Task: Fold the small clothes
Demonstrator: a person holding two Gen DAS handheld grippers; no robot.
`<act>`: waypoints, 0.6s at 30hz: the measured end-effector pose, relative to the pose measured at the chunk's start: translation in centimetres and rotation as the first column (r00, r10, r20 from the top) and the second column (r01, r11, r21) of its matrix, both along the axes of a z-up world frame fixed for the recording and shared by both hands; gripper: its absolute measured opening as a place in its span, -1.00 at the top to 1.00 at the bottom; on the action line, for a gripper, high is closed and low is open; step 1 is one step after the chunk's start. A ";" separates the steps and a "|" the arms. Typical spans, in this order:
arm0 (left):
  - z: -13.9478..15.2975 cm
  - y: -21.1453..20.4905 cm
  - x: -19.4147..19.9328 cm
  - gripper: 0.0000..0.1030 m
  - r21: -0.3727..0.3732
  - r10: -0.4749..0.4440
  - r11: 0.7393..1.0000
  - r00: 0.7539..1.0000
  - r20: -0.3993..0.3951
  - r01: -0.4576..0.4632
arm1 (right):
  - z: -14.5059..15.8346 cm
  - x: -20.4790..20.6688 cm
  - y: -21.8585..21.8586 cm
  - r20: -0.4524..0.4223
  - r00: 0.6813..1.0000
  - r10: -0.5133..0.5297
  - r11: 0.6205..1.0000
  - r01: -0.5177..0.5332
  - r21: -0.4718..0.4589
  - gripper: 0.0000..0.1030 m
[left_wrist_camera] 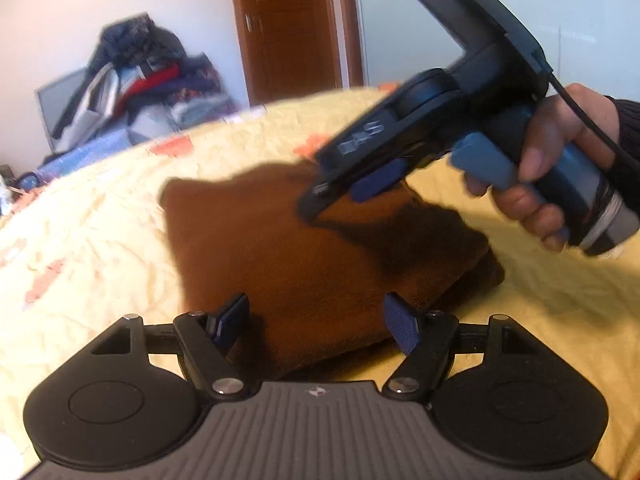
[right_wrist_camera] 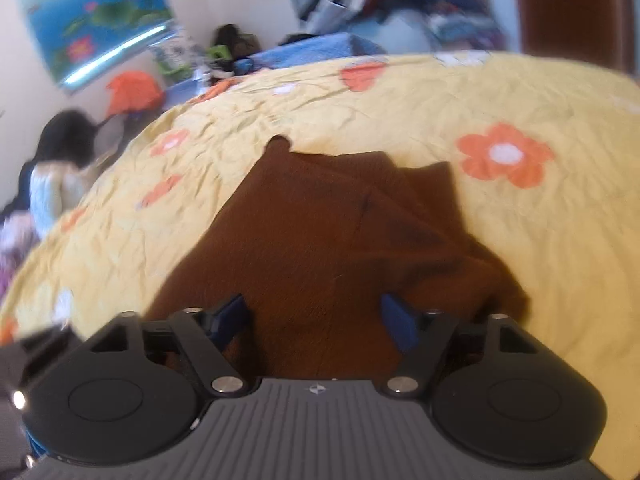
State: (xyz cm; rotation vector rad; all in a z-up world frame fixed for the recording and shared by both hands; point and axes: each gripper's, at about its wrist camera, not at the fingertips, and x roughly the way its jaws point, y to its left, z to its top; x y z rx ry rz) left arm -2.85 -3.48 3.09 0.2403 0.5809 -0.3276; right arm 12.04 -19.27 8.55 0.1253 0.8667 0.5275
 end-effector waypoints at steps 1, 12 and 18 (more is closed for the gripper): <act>0.1 0.4 -0.7 -0.44 0.009 0.003 1.000 1.000 0.015 -0.003 | 0.8 -0.5 -0.4 0.004 1.000 -0.025 1.000 0.025 -0.008 -0.34; -2.2 -0.3 -1.0 -0.63 0.059 0.029 0.998 0.996 -0.084 -0.024 | -0.7 -5.6 -2.7 0.010 0.999 0.039 0.995 -0.040 0.088 0.00; -0.3 1.2 -3.1 -0.64 -0.013 0.035 0.999 0.996 -0.076 -0.037 | 3.0 -10.1 -2.1 0.072 0.996 0.048 0.998 -0.051 0.047 -0.47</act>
